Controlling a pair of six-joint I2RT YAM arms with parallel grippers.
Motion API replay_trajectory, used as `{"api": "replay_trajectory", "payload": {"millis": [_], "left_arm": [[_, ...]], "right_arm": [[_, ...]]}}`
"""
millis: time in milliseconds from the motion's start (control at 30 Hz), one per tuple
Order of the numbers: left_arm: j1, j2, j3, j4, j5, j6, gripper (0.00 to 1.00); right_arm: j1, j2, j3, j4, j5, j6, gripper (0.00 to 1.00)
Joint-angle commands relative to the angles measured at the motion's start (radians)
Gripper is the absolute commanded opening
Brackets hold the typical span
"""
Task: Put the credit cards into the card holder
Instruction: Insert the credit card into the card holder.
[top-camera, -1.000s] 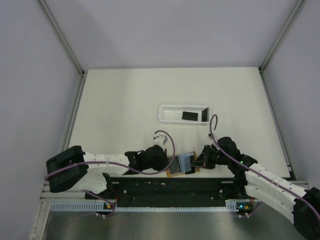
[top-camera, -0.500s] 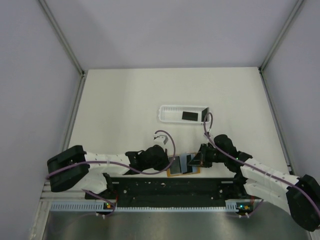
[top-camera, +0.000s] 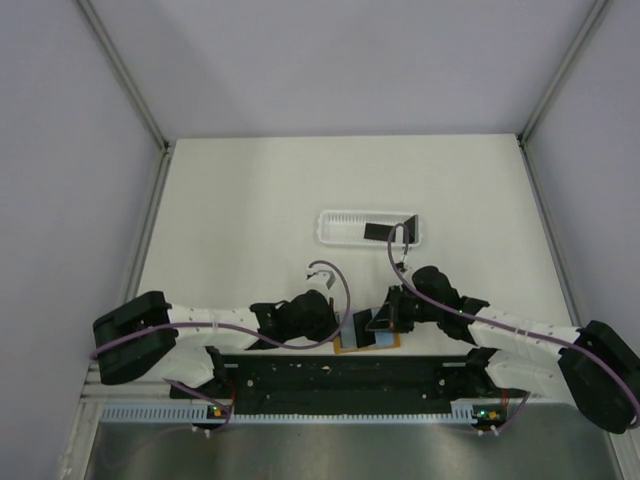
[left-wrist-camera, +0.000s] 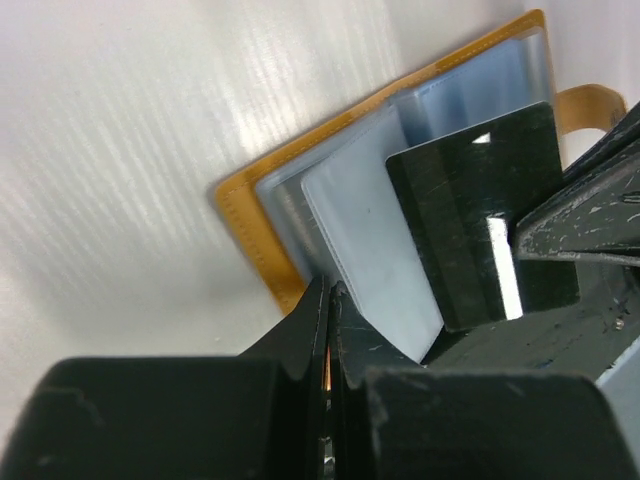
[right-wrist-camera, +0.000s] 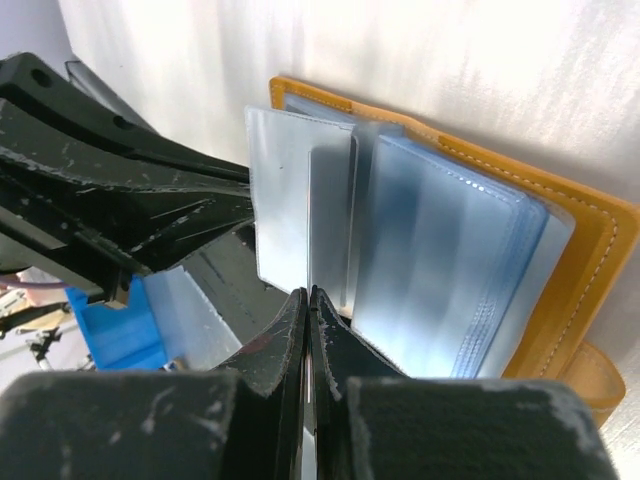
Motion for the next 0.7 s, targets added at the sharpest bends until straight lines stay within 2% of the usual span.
{"api": "replay_trajectory", "payload": {"millis": [0,200,333,667], "left_arm": [[0.0,-0.037,-0.022,-0.098,-0.048,0.012,0.0],[0.0,-0.155,-0.002,-0.185,-0.103,0.022,0.0],[0.0,-0.212,0.013,-0.186,-0.111,0.041,0.0],[-0.001,-0.08,0.041,-0.037,-0.011,0.071,0.0]], "right_arm": [[0.026,0.026,0.044,0.012,0.087,-0.006,0.0],[0.027,0.062,0.041,0.001,0.122,-0.004,0.0],[0.03,0.083,0.044,0.003,0.127,-0.003,0.0],[0.035,0.088,0.044,0.009,0.13,0.0,0.0]]}}
